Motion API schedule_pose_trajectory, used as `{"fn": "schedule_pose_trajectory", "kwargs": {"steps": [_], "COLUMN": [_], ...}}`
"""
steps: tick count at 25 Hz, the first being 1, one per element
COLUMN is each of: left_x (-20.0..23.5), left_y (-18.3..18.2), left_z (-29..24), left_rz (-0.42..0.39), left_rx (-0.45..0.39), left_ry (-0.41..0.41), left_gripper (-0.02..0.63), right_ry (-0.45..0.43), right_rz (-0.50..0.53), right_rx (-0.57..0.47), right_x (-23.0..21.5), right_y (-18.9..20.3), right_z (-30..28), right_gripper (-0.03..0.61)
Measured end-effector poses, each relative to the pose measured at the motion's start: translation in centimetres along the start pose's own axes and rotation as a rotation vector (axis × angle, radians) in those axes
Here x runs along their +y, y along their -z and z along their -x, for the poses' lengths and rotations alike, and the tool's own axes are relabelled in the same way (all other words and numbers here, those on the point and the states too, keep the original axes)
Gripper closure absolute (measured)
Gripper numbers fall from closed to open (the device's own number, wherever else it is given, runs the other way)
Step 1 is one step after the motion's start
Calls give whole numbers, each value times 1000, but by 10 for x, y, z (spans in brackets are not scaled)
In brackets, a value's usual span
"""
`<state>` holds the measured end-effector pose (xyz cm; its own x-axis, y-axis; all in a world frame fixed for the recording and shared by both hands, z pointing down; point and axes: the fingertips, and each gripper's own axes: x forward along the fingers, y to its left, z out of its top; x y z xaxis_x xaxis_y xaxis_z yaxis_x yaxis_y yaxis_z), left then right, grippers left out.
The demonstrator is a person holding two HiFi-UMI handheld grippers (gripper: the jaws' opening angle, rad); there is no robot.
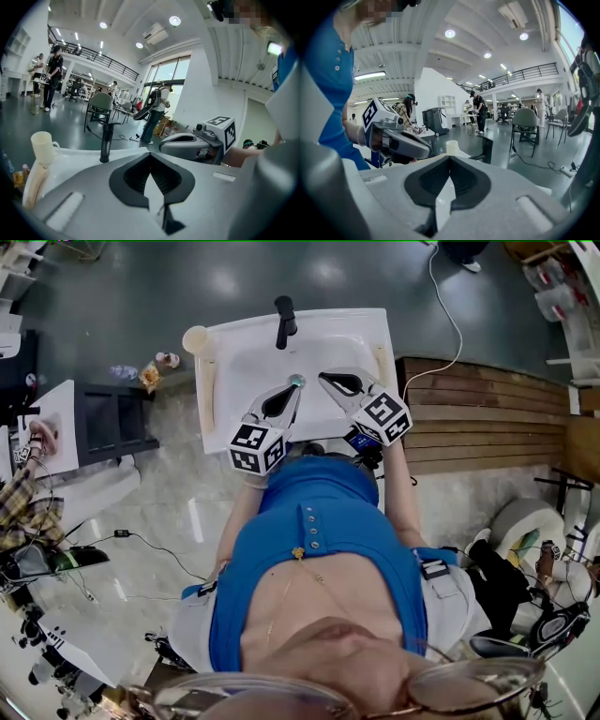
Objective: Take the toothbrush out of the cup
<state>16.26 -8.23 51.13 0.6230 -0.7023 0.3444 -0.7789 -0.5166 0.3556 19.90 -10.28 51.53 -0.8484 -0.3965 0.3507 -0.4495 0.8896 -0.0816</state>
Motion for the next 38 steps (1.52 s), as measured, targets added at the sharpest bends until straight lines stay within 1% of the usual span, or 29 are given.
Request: {"fn": "schedule_pose_trajectory", "kwargs": {"steps": [5, 11, 15, 19, 25, 38], "left_x": [-10, -22, -30, -37, -43, -45], "left_y": [-17, -43, -62, -77, -91, -93], "left_z": [1, 9, 16, 22, 28, 33], "left_rz": [-86, -175, -209, -221, -239, -257], "left_rx": [-30, -96, -144, -181, -215, -203], "left_ry": [-4, -8, -2, 10, 23, 17], "left_gripper": [612, 612, 612, 612, 612, 612], "right_ry": [-14, -17, -16, -17, -21, -26], "right_rz": [46, 80, 78, 75, 92, 124], "right_rx": [-63, -153, -225, -274, -296, -263], "right_x": [9, 17, 21, 23, 26, 32], "right_y": [-21, -47, -67, -84, -96, -98], "right_z": [5, 15, 24, 31, 34, 32], "right_gripper": [577, 577, 577, 577, 577, 577]}}
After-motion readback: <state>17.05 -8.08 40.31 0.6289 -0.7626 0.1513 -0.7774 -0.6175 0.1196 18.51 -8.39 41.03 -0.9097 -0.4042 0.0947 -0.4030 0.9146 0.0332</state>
